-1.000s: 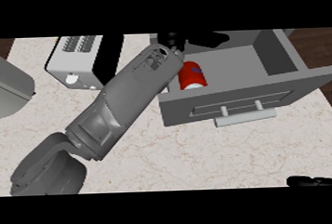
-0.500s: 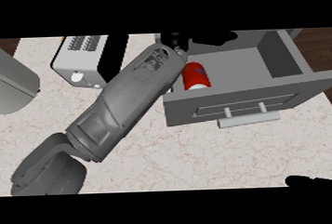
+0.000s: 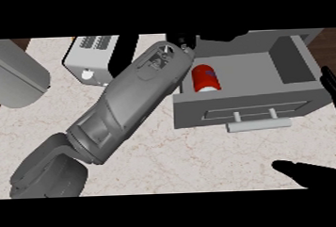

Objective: Pick up the can, place it into the drawer and close the drawer

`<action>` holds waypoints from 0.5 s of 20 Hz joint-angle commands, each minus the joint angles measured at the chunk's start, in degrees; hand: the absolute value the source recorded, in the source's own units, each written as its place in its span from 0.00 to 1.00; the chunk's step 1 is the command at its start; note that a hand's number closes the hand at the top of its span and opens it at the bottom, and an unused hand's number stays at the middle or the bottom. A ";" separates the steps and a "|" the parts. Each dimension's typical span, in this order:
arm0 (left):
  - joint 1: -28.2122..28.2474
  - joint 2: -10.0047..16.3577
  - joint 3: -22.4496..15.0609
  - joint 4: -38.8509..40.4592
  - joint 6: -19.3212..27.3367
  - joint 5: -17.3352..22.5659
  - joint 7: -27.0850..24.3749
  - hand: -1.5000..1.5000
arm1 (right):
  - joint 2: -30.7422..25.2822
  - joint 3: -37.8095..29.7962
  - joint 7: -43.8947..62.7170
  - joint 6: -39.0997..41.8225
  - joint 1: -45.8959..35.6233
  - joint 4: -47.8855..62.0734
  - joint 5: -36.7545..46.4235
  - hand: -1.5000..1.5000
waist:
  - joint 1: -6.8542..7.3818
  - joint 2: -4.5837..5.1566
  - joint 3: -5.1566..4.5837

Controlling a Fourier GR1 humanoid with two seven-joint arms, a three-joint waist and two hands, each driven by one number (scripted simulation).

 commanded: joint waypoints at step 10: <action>-1.37 0.26 0.32 -3.76 1.77 -2.00 4.99 0.00 | -0.57 10.66 0.31 -8.86 -6.76 20.44 28.39 0.00 | 4.18 -0.97 -0.03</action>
